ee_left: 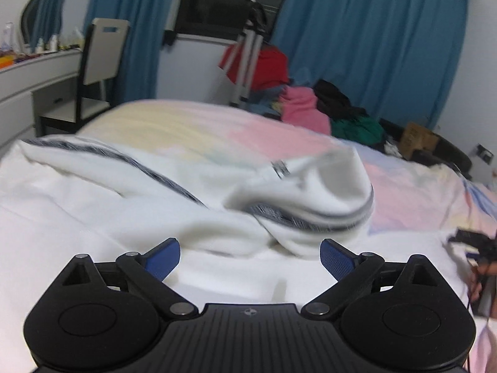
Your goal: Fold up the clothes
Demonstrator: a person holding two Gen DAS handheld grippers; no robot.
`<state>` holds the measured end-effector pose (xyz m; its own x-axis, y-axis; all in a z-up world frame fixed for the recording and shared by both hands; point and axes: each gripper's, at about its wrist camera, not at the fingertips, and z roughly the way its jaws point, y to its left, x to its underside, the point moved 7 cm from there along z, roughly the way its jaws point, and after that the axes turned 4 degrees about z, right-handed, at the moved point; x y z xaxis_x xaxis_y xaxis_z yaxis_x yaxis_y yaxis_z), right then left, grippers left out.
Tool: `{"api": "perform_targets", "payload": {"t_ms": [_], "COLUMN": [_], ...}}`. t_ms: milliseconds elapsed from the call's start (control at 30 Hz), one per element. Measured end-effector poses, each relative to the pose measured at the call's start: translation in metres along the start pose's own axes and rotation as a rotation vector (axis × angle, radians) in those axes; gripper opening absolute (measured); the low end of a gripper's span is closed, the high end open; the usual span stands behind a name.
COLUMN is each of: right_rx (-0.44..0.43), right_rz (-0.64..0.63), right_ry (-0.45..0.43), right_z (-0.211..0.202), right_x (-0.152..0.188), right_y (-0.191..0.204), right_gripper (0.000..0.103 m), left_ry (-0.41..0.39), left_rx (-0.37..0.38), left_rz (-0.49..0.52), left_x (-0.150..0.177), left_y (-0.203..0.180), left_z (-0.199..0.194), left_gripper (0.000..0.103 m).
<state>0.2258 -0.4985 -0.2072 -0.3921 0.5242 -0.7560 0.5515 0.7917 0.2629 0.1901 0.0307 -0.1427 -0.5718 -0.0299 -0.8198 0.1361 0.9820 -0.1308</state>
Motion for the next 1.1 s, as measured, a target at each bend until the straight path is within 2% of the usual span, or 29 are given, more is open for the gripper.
{"api": "perform_targets", "payload": {"t_ms": [33,133,167,200,300,533,567,700,833,867,900,933,1000,1033,1100], "right_rx": [-0.024,-0.074,-0.081,-0.083,-0.046,0.092,0.113,0.136,0.101,0.096,0.094,0.092,0.063,0.045,-0.001], "right_rz": [0.004,-0.019,-0.036,-0.061,-0.118,-0.071,-0.052,0.017,-0.02,-0.041,-0.058,-0.074,-0.08,-0.076,-0.069], "right_ry": [0.007,0.034,0.041,0.036,-0.013,-0.181,-0.182,-0.083,-0.098,-0.11,-0.126,-0.143,-0.179,-0.2,-0.23], "right_z": [0.002,0.003,0.002,-0.002,-0.013,-0.036,-0.036,-0.017,-0.017,-0.02,-0.025,-0.031,-0.043,-0.05,-0.065], "right_x": [0.001,0.006,0.007,0.008,0.005,-0.022,-0.023,-0.006,-0.004,-0.005,-0.007,-0.009,-0.014,-0.016,-0.021], "right_y": [0.003,0.012,0.016,0.022,0.035,0.03,0.023,-0.002,0.0,0.004,0.008,0.011,0.018,0.021,0.033], "right_gripper": [0.075,0.047,0.029,0.019,0.01,0.009,0.009,0.01,0.015,0.018,0.026,0.029,0.057,0.061,0.063], "left_ry": [0.008,0.017,0.021,0.024,0.019,-0.024,-0.028,-0.035,-0.033,-0.037,-0.041,-0.045,-0.052,-0.056,-0.065], "left_rx": [0.002,0.025,0.034,0.04,0.033,0.047,0.043,0.047,0.028,0.025,0.022,0.019,0.018,0.018,0.019], "left_rz": [0.011,0.009,0.006,0.008,0.025,0.059,0.068,0.075,0.069,0.066,0.061,0.057,0.043,0.034,0.019], "left_x": [0.005,0.012,0.014,0.016,0.021,0.019,0.02,0.02,0.019,0.018,0.017,0.015,0.012,0.011,0.009], "left_y": [-0.002,-0.006,-0.006,-0.008,-0.01,-0.014,-0.014,-0.013,-0.01,-0.01,-0.009,-0.008,-0.008,-0.008,-0.007], "left_z": [0.005,0.012,0.017,0.02,0.023,0.01,0.009,0.006,0.005,0.004,0.003,0.001,-0.001,-0.002,-0.004], "left_gripper": [0.098,0.098,0.098,0.098,0.098,0.098,0.098,0.098,0.098,0.098,0.098,0.098,0.098,0.098,0.098]}}
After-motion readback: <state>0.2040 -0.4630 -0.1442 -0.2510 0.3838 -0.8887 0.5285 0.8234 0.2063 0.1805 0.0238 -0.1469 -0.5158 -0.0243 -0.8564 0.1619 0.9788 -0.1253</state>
